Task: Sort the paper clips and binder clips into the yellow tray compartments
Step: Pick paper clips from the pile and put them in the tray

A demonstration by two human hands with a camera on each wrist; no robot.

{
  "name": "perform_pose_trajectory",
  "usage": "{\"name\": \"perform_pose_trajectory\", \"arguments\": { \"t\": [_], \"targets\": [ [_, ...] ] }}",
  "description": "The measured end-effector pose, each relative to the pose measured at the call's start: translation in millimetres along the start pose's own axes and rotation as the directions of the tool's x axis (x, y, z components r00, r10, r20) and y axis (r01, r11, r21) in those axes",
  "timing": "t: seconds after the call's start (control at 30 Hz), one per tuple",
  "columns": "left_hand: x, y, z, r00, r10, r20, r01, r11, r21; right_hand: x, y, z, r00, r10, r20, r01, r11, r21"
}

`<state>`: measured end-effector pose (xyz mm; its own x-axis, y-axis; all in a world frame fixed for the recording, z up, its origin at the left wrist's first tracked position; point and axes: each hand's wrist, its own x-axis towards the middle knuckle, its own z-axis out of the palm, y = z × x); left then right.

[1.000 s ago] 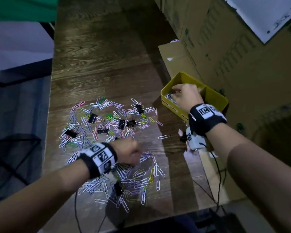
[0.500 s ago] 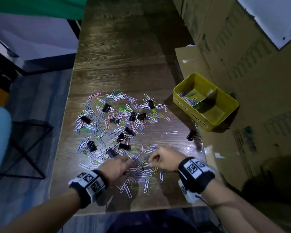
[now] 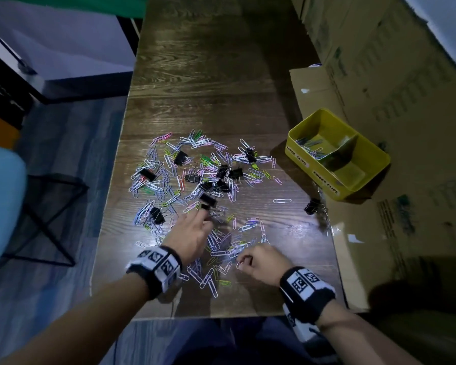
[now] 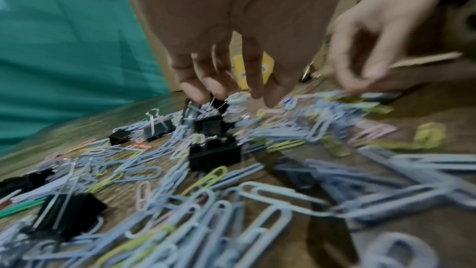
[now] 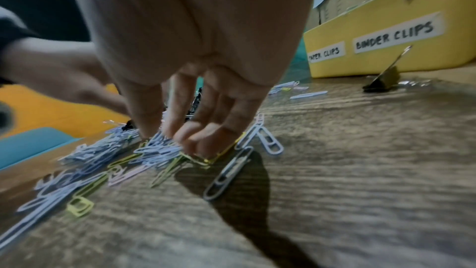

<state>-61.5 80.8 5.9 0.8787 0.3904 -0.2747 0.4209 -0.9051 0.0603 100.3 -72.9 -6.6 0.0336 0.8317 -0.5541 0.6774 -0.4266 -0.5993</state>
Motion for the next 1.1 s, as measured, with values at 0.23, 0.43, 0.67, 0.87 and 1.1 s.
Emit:
{"name": "perform_pose_trajectory", "arguments": {
  "t": [0.23,0.43,0.67,0.87,1.1],
  "targets": [
    [-51.1,27.3,12.9,0.8,0.228,0.555,-0.166,0.973,-0.16,-5.7,19.4,3.6,0.955,0.176,-0.239,-0.209,0.971,-0.12],
    [-11.6,46.0,20.3,0.916,0.252,0.312,-0.146,0.935,-0.324,-7.1,5.2,26.9,0.912,0.256,-0.321,-0.336,0.915,-0.225],
    [4.8,45.6,33.0,0.977,-0.002,0.213,0.05,0.974,-0.222,0.0,-1.1,31.8,0.928,0.226,-0.295,-0.271,0.955,-0.121],
    [21.1,46.7,36.5,0.988,-0.001,0.158,0.045,0.959,-0.279,3.7,-3.3,18.6,0.931,0.161,-0.328,-0.179,0.984,-0.025],
    [33.9,29.9,26.9,0.999,-0.016,0.05,0.038,0.881,-0.472,8.6,10.1,3.7,0.926,0.15,-0.346,-0.148,0.988,0.032]
  ]
}}
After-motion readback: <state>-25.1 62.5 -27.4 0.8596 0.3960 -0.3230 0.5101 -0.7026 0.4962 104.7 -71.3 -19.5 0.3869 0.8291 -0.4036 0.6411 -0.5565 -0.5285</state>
